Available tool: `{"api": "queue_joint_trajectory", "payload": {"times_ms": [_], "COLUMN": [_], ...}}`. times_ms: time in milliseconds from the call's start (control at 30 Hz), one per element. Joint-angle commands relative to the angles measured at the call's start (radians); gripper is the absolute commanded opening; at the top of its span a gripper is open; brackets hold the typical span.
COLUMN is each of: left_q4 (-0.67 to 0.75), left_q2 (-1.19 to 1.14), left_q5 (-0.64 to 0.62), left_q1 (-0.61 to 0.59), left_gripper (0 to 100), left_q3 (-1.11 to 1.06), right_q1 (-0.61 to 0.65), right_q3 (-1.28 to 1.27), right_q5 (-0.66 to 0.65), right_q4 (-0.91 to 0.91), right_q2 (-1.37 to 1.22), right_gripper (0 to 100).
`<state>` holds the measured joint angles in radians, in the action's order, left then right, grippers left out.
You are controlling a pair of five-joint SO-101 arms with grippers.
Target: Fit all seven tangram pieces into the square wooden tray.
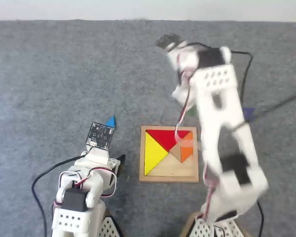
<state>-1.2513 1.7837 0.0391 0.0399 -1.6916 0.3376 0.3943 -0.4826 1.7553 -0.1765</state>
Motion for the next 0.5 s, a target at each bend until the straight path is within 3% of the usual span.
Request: {"api": "queue_joint_trajectory", "payload": {"times_ms": [0, 300, 467], "left_q4": [0.005, 0.005, 0.005], "left_q2": [0.008, 0.008, 0.008], "left_q5": [0.002, 0.002, 0.002], "left_q1": [0.005, 0.005, 0.005], "left_gripper": [21, 21, 21], "left_q3": [0.007, 0.007, 0.007], "right_q1": [0.188, 0.262, 0.348], "right_q3": [-0.388, -0.921, -1.011], "right_q5": [0.034, 0.117, 0.341], "right_q4": [-0.001, -0.392, -0.467], "right_q2": [0.332, 0.492, 0.496], "right_gripper": [0.6, 0.6, 0.6]}}
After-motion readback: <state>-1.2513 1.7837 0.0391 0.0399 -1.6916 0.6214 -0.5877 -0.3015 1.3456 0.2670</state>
